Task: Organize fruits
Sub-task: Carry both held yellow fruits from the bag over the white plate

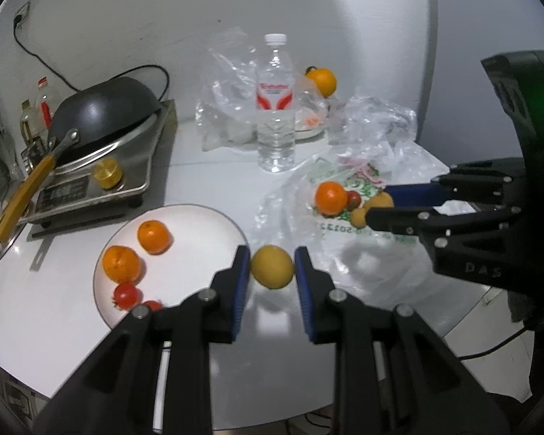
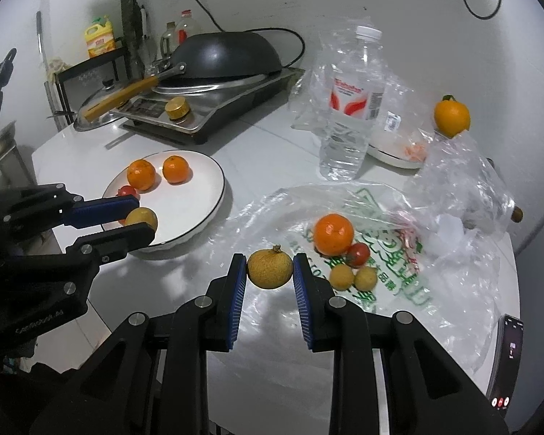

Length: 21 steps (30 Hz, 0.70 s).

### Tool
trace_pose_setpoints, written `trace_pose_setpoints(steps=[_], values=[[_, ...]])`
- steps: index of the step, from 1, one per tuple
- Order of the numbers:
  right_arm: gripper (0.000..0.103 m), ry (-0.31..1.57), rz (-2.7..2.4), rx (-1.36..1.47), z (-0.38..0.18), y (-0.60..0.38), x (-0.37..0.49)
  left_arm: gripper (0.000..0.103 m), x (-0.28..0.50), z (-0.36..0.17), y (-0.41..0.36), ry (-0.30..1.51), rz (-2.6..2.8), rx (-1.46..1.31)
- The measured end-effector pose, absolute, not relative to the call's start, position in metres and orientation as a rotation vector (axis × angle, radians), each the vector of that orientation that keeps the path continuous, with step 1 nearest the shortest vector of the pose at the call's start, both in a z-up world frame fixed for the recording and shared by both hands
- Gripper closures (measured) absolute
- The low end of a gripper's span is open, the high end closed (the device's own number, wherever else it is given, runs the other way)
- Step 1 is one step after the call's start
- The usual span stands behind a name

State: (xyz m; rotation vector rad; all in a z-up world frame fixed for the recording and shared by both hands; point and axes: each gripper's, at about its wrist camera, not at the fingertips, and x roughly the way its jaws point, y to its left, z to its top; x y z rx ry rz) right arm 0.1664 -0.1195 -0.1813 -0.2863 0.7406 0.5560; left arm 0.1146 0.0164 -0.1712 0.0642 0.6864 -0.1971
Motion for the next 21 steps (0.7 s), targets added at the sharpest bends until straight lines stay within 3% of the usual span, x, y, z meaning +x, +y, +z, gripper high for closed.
trace_pose_setpoints(steps=[21], values=[[0.075, 0.762, 0.595, -0.336, -0.186, -0.070, 0.183, 0.077, 0.130, -0.184, 0.067, 0.696, -0.137, 0.015]])
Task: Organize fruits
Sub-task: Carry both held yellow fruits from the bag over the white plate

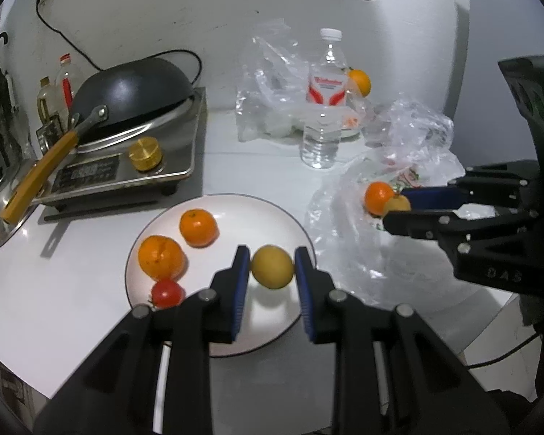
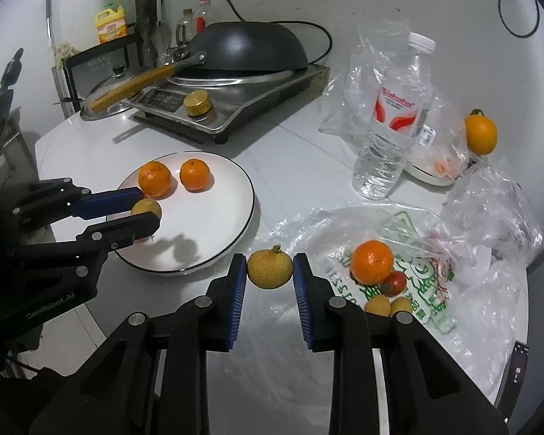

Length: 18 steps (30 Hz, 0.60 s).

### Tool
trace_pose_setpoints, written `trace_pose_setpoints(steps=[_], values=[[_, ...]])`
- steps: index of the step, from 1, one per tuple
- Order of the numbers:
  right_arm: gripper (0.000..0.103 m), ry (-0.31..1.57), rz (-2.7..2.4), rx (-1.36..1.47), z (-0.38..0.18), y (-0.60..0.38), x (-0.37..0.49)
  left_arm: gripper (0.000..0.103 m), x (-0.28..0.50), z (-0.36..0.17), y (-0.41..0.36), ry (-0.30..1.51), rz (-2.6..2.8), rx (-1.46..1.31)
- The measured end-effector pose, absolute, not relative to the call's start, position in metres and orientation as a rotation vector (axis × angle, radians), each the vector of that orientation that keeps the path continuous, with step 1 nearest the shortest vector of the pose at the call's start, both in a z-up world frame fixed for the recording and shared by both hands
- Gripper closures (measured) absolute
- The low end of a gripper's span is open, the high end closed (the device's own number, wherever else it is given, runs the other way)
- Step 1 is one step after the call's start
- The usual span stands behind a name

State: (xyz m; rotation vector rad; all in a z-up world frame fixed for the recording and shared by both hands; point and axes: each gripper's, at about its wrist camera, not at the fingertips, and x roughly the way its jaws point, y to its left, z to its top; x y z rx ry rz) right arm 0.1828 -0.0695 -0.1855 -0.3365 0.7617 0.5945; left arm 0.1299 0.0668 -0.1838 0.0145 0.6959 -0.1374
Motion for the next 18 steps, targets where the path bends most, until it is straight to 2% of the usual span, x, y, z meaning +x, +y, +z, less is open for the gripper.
trace_pose_setpoints(steps=[18], values=[[0.075, 0.800, 0.652, -0.360, -0.203, -0.014, 0.219, 0.077, 0.151, -0.179, 0.117, 0.674, -0.110, -0.033]])
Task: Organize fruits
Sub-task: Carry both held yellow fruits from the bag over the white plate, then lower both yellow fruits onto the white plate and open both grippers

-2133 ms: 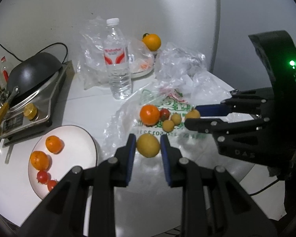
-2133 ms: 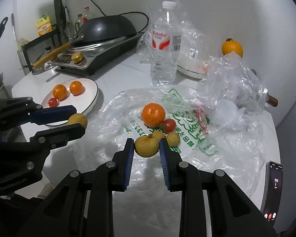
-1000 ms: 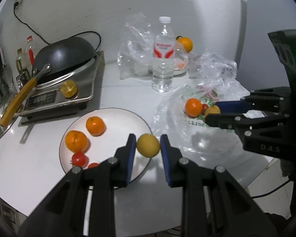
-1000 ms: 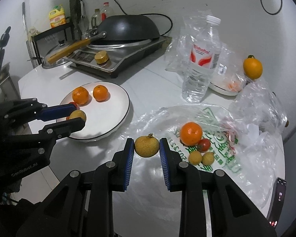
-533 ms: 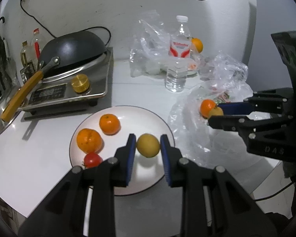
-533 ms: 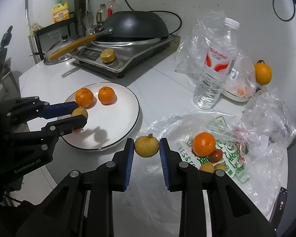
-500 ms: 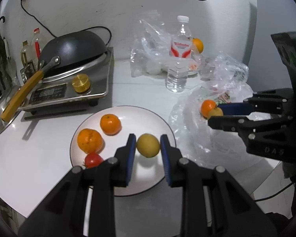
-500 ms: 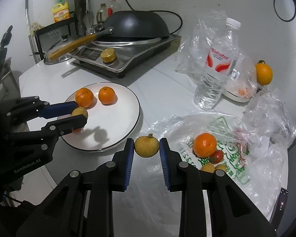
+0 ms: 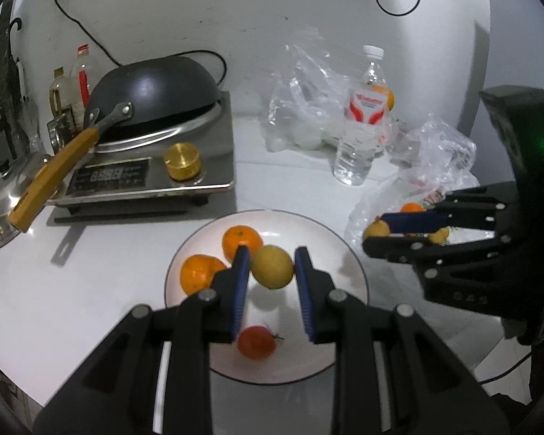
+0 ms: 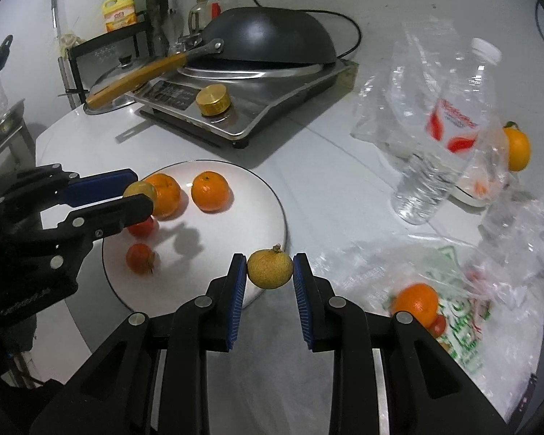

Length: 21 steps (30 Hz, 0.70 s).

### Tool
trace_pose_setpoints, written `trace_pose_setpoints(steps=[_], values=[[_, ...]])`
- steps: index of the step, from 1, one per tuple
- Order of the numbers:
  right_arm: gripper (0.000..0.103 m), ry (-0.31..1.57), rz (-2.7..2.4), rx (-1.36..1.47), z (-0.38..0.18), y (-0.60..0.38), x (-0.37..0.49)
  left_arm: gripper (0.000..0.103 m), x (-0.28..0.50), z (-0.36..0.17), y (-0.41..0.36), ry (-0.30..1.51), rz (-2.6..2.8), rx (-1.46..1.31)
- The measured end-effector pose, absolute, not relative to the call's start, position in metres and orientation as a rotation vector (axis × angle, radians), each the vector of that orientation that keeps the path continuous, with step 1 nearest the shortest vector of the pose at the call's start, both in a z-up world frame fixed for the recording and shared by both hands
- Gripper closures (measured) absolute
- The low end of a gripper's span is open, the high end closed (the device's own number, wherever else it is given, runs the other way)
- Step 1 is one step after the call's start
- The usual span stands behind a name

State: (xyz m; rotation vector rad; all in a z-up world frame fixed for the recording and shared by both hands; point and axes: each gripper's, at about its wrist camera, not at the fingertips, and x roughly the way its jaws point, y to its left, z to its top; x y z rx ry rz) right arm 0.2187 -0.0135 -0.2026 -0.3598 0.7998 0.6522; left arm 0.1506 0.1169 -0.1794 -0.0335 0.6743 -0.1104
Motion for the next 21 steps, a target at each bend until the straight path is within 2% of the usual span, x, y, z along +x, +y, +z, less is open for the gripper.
trace_pose_setpoints(steps=[21], values=[[0.075, 0.864, 0.702, -0.401, -0.239, 0.054, 0.262, 0.077, 0.164, -0.188, 0.152, 0.672, -0.101, -0.082]])
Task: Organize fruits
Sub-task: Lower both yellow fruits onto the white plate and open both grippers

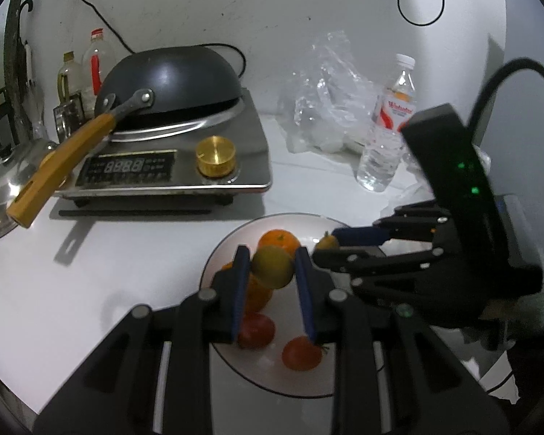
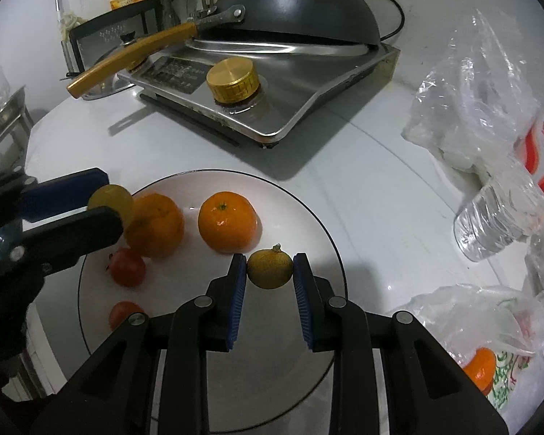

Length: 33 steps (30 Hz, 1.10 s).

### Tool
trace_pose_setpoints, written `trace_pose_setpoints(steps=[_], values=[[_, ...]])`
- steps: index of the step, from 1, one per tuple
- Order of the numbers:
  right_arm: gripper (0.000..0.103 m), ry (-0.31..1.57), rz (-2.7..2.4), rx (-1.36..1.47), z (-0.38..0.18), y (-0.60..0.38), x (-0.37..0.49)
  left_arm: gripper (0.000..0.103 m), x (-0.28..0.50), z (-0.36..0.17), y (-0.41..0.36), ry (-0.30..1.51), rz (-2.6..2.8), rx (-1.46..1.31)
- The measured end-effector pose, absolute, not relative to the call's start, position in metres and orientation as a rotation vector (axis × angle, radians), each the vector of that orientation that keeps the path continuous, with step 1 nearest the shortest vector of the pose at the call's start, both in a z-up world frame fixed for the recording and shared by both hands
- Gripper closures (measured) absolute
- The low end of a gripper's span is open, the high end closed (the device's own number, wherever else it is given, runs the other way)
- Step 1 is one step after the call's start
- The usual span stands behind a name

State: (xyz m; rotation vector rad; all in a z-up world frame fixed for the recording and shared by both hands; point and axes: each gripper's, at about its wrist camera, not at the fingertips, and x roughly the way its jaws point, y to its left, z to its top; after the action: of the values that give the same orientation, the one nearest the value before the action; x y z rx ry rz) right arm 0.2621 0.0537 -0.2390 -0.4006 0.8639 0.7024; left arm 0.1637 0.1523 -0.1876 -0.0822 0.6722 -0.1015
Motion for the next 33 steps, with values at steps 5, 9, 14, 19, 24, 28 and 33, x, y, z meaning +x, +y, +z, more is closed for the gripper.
trace_pose_setpoints(steps=[5, 9, 14, 19, 24, 28, 33], values=[[0.075, 0.864, 0.695, -0.397, -0.241, 0.055, 0.266, 0.077, 0.165, -0.190, 0.150, 0.674, -0.104, -0.063], [0.075, 0.850, 0.689, -0.384, -0.236, 0.053, 0.268, 0.077, 0.168, -0.194, 0.148, 0.686, -0.108, -0.054], [0.075, 0.832, 0.672, -0.374, -0.225, 0.043, 0.265, 0.077, 0.172, -0.198, 0.141, 0.697, -0.112, -0.040], [0.075, 0.827, 0.652, -0.353, -0.219, 0.025, 0.260, 0.077, 0.178, -0.206, 0.128, 0.728, -0.123, -0.002], [0.075, 0.825, 0.638, -0.331, -0.215, 0.005, 0.254, 0.077, 0.186, -0.213, 0.116, 0.758, -0.117, 0.028], [0.075, 0.818, 0.636, -0.317, -0.212, -0.008, 0.249, 0.077, 0.190, -0.219, 0.109, 0.783, -0.104, 0.046], [0.075, 0.809, 0.628, -0.291, -0.208, -0.019, 0.249, 0.077, 0.195, -0.223, 0.101, 0.792, -0.061, 0.095]])
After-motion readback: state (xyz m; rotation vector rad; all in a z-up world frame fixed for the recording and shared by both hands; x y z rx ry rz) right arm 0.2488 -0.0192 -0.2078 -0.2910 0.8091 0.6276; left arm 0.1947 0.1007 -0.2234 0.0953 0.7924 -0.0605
